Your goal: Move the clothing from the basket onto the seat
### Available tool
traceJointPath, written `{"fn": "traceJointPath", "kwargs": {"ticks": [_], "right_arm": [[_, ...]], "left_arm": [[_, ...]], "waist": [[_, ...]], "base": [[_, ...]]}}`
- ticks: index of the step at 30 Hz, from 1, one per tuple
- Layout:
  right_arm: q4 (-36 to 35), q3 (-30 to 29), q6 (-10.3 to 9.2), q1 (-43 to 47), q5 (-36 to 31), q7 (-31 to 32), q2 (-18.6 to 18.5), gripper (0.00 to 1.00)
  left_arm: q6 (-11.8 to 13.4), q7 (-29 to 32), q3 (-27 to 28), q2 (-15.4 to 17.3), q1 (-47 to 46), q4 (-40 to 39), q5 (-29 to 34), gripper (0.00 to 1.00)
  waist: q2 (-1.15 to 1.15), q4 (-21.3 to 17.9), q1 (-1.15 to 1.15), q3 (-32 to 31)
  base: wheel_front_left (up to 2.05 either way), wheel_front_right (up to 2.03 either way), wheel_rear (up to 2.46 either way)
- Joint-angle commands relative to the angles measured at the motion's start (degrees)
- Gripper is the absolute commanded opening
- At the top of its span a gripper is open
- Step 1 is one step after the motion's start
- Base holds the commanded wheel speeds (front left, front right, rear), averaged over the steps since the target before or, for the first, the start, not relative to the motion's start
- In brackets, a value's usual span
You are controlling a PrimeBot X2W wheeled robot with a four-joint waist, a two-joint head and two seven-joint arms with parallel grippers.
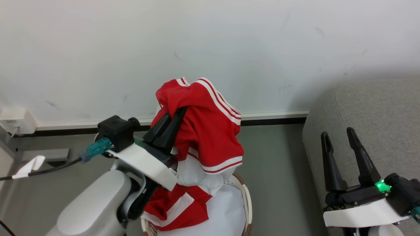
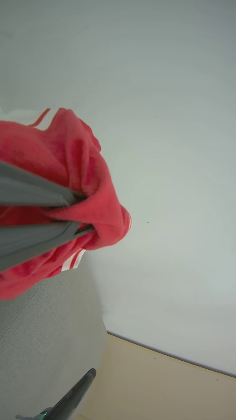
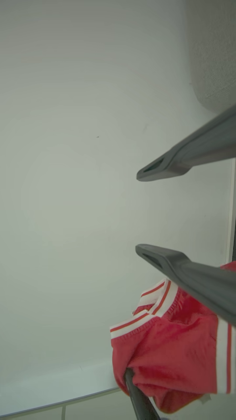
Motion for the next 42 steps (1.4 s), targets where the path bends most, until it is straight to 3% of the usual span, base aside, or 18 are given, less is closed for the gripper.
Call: {"fn": "traceJointPath", "kwargs": {"ticks": [1,12,19,28,42], "right_arm": [[-0.1,0.5,-0.12,0.3,0.5,0.0,-0.2,1.00],[-1.5,4.3,-0.12,-1.0,2.1,0.1,-1.3,1.00],[-1.5,10.8,-0.12,-1.4,4.6,0.0,-3.3,1.00],[7.2,19.6,-0.12,-5.4,5.9,0.0,-3.0,1.00],[26.2,32.9,-0.12,-17.2,11.2,0.0,-4.1,1.00]], "left_arm": [[0.3,0.0,0.1,0.4,0.6,-0.6,0.7,0.00],[0.5,1.3,-0.5,0.0,-1.8,-1.0,1.0,0.00],[0.2,1.3,-0.8,-0.1,-2.3,-0.7,0.8,0.00],[-1.5,2.4,-3.1,-1.7,-4.0,0.3,1.6,0.00],[-6.0,4.4,-9.5,-8.7,-6.9,2.5,1.4,0.00]], "waist": [[0.00,0.0,0.00,0.0],[0.00,0.2,0.00,0.7],[0.00,0.5,0.00,1.2],[0.00,2.8,0.00,1.3],[0.00,11.4,0.00,1.2]], "base": [[0.00,0.00,0.00],[0.00,0.00,0.00],[0.00,0.00,0.00],[0.00,0.00,0.00],[0.00,0.00,0.00]]}}
